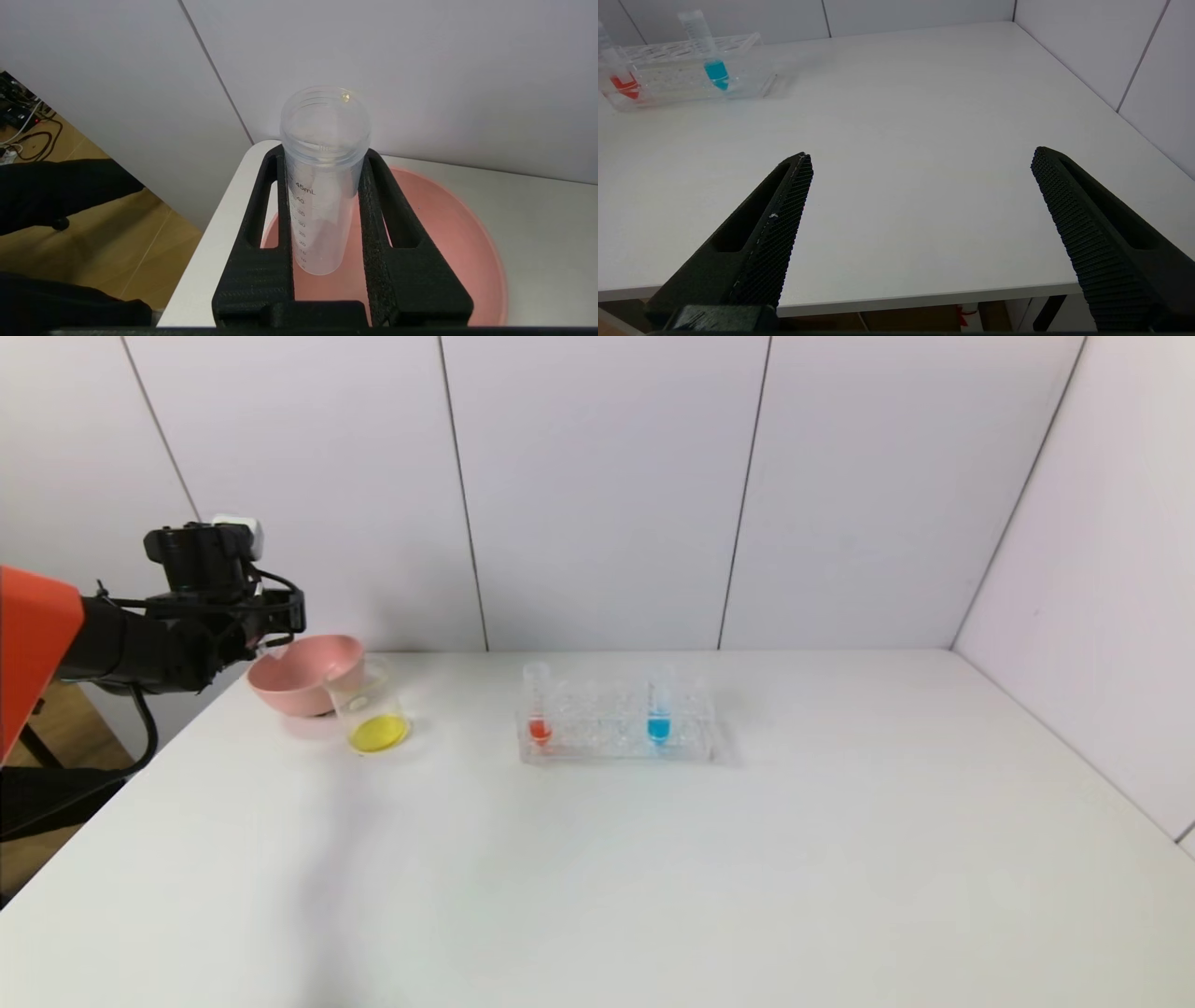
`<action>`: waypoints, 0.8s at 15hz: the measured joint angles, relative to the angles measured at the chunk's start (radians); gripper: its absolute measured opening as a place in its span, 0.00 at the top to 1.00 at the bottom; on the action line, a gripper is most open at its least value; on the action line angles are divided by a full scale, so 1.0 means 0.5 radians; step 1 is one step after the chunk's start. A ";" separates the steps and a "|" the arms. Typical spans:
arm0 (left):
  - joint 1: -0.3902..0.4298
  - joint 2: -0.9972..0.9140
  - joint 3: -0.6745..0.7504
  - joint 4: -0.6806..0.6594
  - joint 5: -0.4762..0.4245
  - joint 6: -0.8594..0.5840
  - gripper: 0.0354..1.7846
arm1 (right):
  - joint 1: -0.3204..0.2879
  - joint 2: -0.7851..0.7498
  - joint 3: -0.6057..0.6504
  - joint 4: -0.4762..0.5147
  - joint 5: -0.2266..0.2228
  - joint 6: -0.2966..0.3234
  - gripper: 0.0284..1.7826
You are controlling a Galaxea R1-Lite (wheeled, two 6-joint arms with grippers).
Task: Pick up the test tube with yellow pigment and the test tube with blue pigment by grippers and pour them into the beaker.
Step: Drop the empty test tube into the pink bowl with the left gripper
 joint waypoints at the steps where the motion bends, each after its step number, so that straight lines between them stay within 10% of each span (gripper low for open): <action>1: 0.001 0.011 0.001 -0.004 -0.001 -0.001 0.77 | 0.001 0.000 0.000 0.000 0.000 0.001 0.04; 8: 0.003 0.068 0.000 -0.035 0.008 0.003 0.76 | 0.001 0.000 0.000 0.000 0.000 0.001 0.04; 12: 0.003 0.069 0.002 -0.045 0.009 -0.001 0.55 | 0.002 0.000 0.000 0.000 0.000 0.001 0.04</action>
